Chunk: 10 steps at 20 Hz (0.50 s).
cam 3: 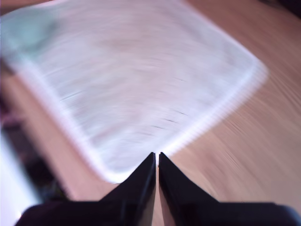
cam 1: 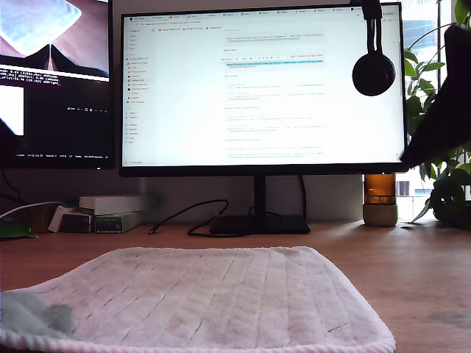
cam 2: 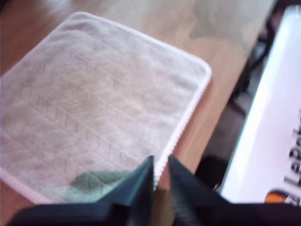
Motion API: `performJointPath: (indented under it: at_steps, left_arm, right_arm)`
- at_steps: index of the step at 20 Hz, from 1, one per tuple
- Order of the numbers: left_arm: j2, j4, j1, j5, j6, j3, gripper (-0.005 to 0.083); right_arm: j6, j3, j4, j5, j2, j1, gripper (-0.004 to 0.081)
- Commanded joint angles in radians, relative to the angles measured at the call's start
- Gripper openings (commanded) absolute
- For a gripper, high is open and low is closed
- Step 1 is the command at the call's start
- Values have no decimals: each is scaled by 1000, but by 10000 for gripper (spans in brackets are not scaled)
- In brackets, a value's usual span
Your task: Fold the tea towel to a neat square and place it to the right
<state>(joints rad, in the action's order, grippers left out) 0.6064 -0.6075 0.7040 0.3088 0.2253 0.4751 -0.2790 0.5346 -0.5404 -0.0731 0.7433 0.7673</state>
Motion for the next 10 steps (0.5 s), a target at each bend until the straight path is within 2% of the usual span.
performJointPath:
  at_steps: [1, 3, 5, 7, 10]
  left_arm:
    - [41, -16, 31, -63, 82, 2, 171]
    - [92, -82, 71, -151, 229, 2, 207]
    - [146, -144, 108, -233, 332, 2, 254]
    - [172, -164, 145, -303, 367, 2, 254]
    - [172, -189, 194, -393, 371, 2, 259]
  right_arm:
    - [-143, -11, 6, -20, 2, 26, 92]
    - [-237, -11, 3, -26, 22, 59, 231]
    - [-354, -11, 8, -10, 58, 78, 270]
    - [-447, -11, 19, 23, 95, 92, 290]
    - [-463, -11, 24, 78, 137, 104, 365]
